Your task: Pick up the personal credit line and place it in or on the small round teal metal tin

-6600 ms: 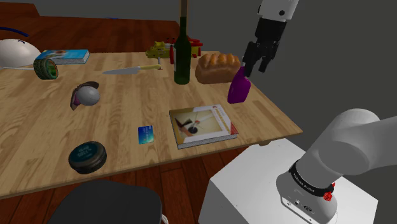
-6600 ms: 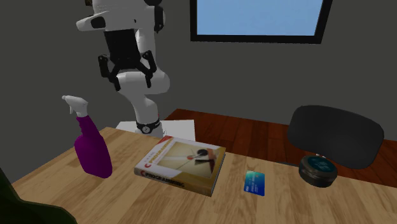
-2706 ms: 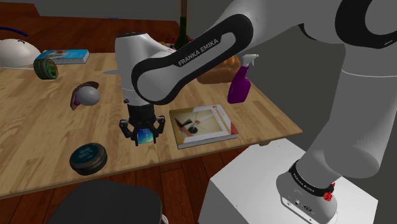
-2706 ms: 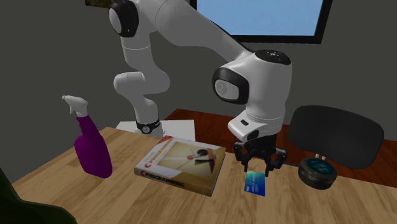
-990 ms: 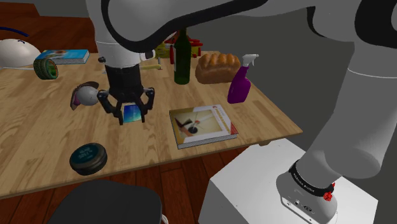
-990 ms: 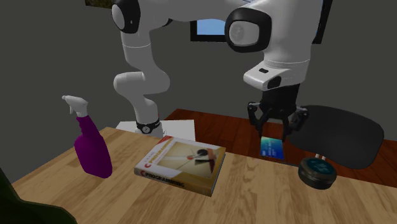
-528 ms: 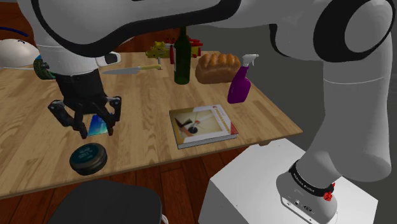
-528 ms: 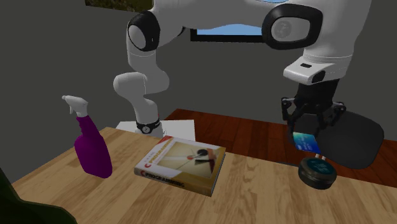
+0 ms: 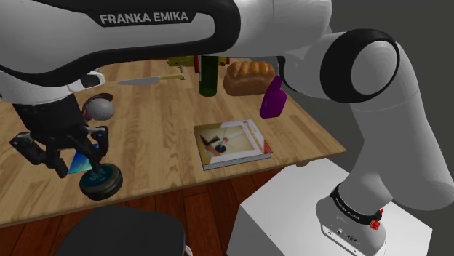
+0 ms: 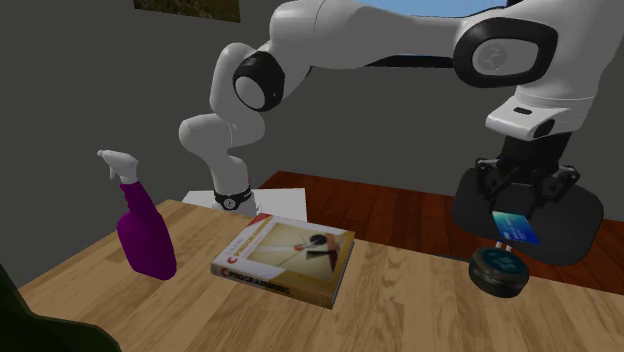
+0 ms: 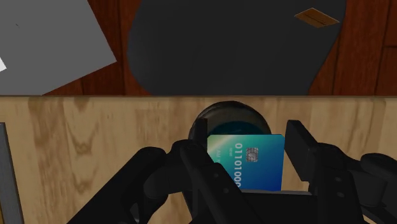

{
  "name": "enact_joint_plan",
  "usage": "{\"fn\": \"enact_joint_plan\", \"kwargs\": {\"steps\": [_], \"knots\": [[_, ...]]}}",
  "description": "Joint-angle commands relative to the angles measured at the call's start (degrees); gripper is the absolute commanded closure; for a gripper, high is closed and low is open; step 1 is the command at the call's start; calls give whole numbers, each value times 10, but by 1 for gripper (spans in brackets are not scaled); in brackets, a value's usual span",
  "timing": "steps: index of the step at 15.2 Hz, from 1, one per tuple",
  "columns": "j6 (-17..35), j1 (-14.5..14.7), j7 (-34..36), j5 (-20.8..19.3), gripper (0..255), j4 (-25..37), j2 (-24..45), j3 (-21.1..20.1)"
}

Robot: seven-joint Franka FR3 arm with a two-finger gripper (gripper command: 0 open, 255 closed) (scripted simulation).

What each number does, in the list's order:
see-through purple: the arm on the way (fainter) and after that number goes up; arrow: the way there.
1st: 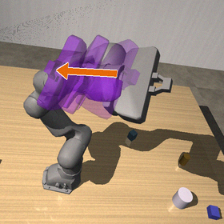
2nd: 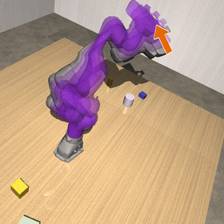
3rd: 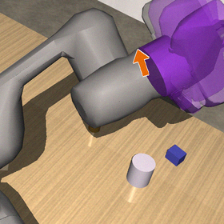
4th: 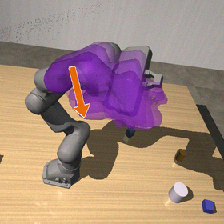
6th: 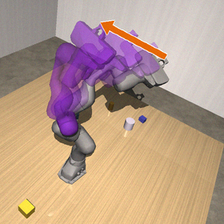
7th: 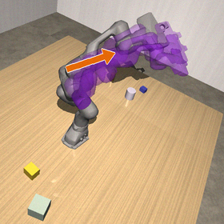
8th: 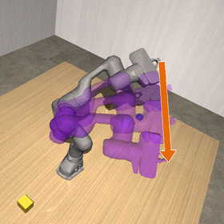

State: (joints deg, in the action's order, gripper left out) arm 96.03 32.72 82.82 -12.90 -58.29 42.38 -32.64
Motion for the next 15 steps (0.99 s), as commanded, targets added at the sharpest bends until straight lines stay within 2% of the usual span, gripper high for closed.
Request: {"fn": "enact_joint_plan", "kwargs": {"steps": [1,11,15], "knots": [[19,-5,0,0,255,-22,-2,0],[93,-19,1,-3,255,-95,3,3],[97,-19,1,-4,255,-99,4,3]]}}
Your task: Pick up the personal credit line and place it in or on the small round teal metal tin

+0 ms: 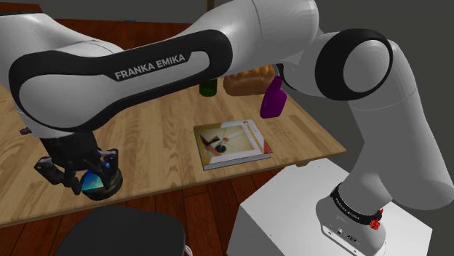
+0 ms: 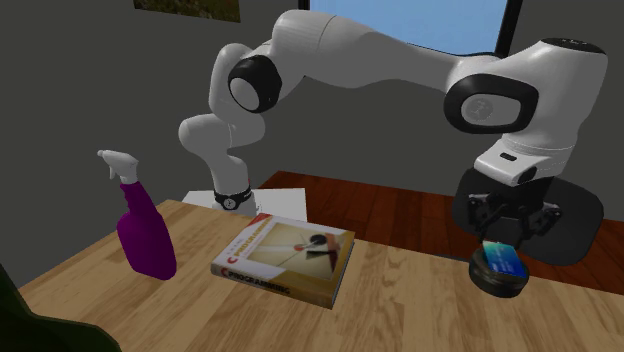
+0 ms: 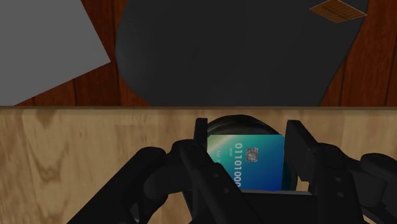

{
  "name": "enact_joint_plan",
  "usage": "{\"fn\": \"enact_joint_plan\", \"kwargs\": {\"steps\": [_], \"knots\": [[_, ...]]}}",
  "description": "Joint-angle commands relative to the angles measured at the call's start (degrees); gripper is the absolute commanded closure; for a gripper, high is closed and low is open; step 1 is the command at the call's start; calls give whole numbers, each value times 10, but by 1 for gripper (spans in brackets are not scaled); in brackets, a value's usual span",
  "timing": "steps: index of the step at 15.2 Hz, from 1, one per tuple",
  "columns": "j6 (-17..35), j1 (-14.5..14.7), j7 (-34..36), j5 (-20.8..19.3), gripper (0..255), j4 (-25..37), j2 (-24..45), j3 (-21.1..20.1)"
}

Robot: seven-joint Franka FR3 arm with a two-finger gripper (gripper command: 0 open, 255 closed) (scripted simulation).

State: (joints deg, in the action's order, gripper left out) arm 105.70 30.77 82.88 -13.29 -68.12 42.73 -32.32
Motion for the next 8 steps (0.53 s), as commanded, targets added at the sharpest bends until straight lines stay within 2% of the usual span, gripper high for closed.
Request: {"fn": "enact_joint_plan", "kwargs": {"steps": [1,5,6,8], "knots": [[1,0,0,0,255,0,0,0],[1,0,0,0,255,0,0,0],[1,0,0,0,0,0,0,0],[1,0,0,0,0,0,0,0]]}}
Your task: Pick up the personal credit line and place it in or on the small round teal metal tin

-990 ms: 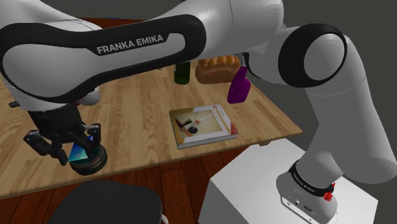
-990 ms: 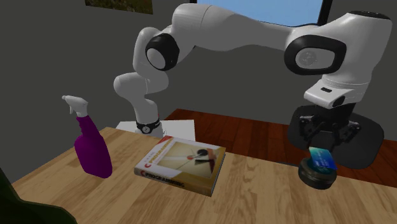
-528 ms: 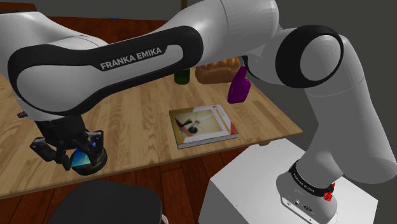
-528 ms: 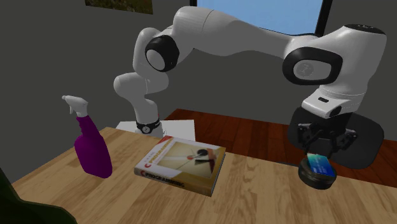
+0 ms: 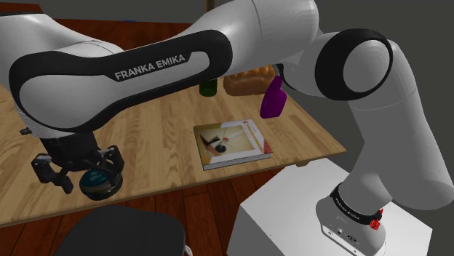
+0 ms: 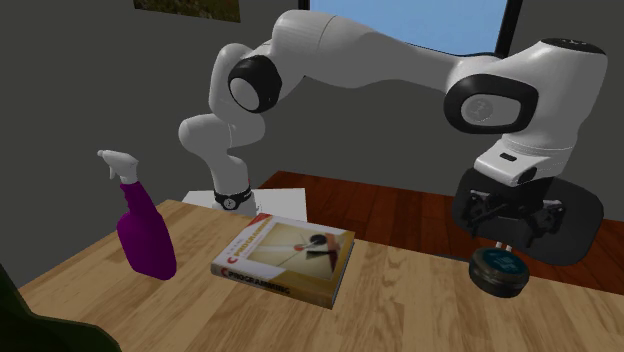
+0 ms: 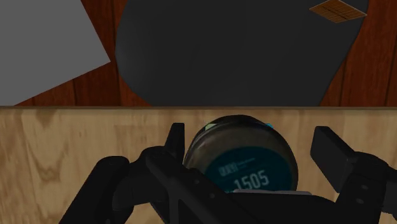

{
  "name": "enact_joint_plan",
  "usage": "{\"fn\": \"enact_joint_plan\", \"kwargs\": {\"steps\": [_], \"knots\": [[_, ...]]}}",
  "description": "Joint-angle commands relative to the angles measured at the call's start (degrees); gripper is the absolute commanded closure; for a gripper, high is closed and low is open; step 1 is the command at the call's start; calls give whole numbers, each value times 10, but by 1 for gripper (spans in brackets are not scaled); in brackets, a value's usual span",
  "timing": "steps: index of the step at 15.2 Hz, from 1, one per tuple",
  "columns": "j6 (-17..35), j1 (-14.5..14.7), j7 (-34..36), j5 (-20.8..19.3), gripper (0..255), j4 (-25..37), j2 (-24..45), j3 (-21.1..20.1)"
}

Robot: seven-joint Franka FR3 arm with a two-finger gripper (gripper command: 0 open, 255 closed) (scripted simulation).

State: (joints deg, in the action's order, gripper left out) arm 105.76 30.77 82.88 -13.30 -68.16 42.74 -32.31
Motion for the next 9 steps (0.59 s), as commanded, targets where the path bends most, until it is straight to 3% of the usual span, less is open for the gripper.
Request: {"fn": "enact_joint_plan", "kwargs": {"steps": [1,3,7,9], "knots": [[0,0,0,0,0,0,0,0],[0,0,0,0,0,0,0,0],[-70,8,-6,4,0,69,-5,-2],[-70,7,-6,4,0,68,-5,-2]]}}
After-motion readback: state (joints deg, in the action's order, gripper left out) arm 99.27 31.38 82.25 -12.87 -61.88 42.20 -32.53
